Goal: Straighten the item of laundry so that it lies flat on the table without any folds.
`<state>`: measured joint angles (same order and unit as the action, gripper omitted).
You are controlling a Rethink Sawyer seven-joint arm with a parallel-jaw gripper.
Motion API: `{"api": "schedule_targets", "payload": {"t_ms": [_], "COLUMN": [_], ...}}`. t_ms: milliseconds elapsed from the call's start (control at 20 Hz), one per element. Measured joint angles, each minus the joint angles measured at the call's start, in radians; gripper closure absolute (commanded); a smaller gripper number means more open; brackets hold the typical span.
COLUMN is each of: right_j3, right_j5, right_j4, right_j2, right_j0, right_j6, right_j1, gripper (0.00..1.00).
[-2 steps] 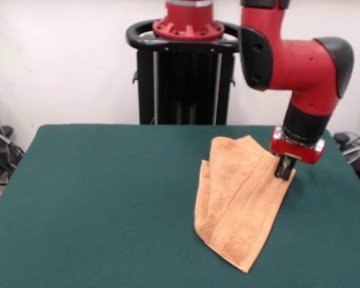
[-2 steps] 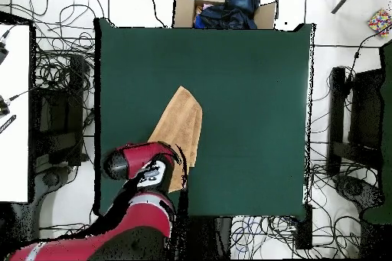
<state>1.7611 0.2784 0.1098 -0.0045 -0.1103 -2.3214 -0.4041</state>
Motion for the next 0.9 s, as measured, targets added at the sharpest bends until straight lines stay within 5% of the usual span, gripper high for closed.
{"api": "schedule_targets", "payload": {"t_ms": [400,900], "right_j3": [0.026,0.027], "right_j5": [0.086,0.134], "right_j4": [0.136,0.162], "right_j2": [0.249,0.35], "right_j0": [0.282,0.395], "right_j6": [0.0,0.0], "right_j1": [0.005,0.035], "gripper": [1.0,1.0]}}
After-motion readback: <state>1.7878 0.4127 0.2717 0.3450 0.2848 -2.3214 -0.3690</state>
